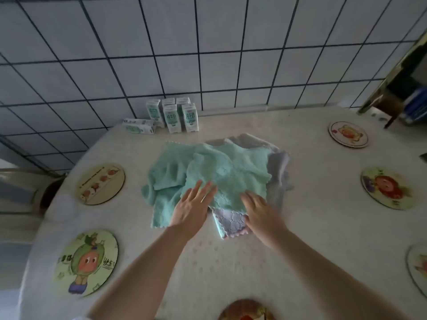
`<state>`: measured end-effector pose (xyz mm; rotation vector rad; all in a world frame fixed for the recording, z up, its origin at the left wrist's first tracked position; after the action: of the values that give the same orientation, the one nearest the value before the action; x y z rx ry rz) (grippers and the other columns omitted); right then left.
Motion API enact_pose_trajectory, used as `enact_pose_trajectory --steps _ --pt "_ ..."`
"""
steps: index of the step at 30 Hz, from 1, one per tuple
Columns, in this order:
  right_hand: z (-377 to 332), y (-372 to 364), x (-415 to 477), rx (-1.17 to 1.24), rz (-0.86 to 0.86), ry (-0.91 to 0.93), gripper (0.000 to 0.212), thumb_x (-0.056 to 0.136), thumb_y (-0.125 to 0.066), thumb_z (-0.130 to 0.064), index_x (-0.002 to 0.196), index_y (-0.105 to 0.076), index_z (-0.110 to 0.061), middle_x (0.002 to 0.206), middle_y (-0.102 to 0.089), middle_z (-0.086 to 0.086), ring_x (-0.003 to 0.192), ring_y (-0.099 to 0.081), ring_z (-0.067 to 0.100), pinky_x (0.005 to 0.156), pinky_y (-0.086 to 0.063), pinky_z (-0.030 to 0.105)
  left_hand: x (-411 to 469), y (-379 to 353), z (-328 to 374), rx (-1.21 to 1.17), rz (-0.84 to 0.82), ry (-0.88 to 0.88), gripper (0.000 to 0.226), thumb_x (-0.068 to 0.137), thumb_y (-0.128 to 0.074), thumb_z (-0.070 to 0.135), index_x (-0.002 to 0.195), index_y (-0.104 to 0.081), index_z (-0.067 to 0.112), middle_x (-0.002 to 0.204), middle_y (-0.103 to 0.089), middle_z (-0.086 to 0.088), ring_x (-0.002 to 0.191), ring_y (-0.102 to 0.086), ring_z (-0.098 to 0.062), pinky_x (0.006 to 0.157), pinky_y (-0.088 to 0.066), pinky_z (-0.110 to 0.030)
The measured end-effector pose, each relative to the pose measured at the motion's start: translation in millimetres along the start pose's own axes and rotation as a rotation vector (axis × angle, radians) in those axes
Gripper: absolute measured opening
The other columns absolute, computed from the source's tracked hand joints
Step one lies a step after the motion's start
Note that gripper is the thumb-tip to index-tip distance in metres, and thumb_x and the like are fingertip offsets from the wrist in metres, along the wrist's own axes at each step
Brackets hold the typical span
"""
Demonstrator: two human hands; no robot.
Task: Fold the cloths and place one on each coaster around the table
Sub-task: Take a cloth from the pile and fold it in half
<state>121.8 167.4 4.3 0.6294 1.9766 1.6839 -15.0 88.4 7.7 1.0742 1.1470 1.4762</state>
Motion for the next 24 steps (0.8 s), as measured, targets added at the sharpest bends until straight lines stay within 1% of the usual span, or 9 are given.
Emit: enact_pose_trajectory --steps 4,6,9,12,14,16,20,22,24 --pt "-9 -15 14 0.050 -0.042 0.017 0.074 0.084 -0.067 -0.024 0.146 -0.027 -0.013 0.153 -0.027 0.016 0.134 -0.038 0.034 0.098 -0.047 0.043 15 -21 -1 0.032 -0.057 -0.014 0.073 0.091 -0.056 0.016 0.151 -0.014 0.023 0.159 -0.008 0.003 0.147 -0.004 -0.023 0.117 -0.006 -0.038" --pt "-8 -30 17 0.030 -0.101 -0.022 0.091 0.075 -0.076 -0.026 0.146 -0.020 -0.018 0.154 -0.024 0.016 0.133 -0.039 0.036 0.095 -0.048 0.043 19 -32 -3 0.053 -0.087 -0.015 0.074 0.093 -0.053 0.017 0.151 -0.008 0.024 0.159 -0.001 0.003 0.147 0.001 -0.021 0.118 0.000 -0.039" --pt "-8 -40 16 0.007 -0.182 -0.017 0.118 0.053 -0.087 -0.034 0.147 -0.019 -0.016 0.154 -0.021 0.017 0.135 -0.037 0.036 0.102 -0.042 0.040 22 -42 -9 0.108 -0.101 -0.010 0.077 0.090 -0.060 0.019 0.151 -0.014 0.023 0.159 -0.010 0.001 0.146 -0.008 -0.021 0.117 -0.003 -0.044" --pt "-10 -38 18 0.008 -0.184 0.014 0.118 0.060 -0.083 -0.035 0.150 -0.010 -0.015 0.157 -0.009 0.015 0.141 -0.024 0.035 0.112 -0.029 0.039 24 -49 -12 0.132 -0.118 -0.012 0.079 0.083 -0.069 0.023 0.149 -0.025 0.023 0.156 -0.025 0.001 0.143 -0.025 -0.021 0.117 -0.015 -0.047" --pt "-9 -39 20 -0.006 -0.187 0.021 0.117 0.060 -0.083 -0.035 0.150 -0.011 -0.014 0.157 -0.011 0.015 0.140 -0.025 0.036 0.112 -0.030 0.041 27 -50 -13 0.123 -0.103 -0.009 0.077 0.078 -0.074 0.026 0.145 -0.036 0.022 0.151 -0.037 0.001 0.138 -0.036 -0.022 0.114 -0.026 -0.048" --pt "-7 -42 20 -0.011 -0.182 0.021 0.120 0.051 -0.087 -0.037 0.149 -0.021 -0.012 0.154 -0.022 0.017 0.135 -0.036 0.038 0.106 -0.038 0.044 29 -48 -11 0.101 -0.078 -0.016 0.073 0.073 -0.078 0.026 0.139 -0.046 0.021 0.145 -0.046 -0.001 0.132 -0.045 -0.023 0.109 -0.035 -0.050" --pt "-1 -48 23 -0.041 -0.175 0.020 0.123 0.024 -0.093 -0.044 0.135 -0.049 -0.013 0.136 -0.052 0.015 0.110 -0.062 0.033 0.079 -0.056 0.040 33 -45 -12 0.092 -0.072 -0.045 0.071 0.069 -0.082 0.030 0.133 -0.054 0.020 0.138 -0.054 -0.002 0.126 -0.052 -0.024 0.105 -0.040 -0.049" --pt "2 -44 25 -0.030 -0.146 0.039 0.116 0.031 -0.093 -0.042 0.135 -0.048 -0.014 0.137 -0.052 0.013 0.110 -0.062 0.032 0.077 -0.058 0.039 34 -44 -15 0.095 -0.104 -0.070 0.071 0.071 -0.080 0.030 0.136 -0.051 0.020 0.140 -0.051 -0.002 0.127 -0.051 -0.023 0.105 -0.037 -0.046" --pt "4 -41 24 -0.009 -0.156 0.052 0.113 0.043 -0.090 -0.038 0.141 -0.040 -0.013 0.144 -0.044 0.011 0.122 -0.054 0.030 0.086 -0.055 0.041 34 -41 -16 0.074 -0.126 -0.107 0.070 0.080 -0.072 0.023 0.142 -0.041 0.021 0.148 -0.041 0.000 0.134 -0.041 -0.020 0.110 -0.031 -0.044"
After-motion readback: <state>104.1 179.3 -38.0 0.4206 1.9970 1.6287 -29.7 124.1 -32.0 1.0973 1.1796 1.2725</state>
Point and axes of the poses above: each hand's wrist, its own x-axis towards the middle knuckle, its own y-axis out of the back of the hand, z = x × y, the point moved 9 cm from there along x, towards the middle knuckle
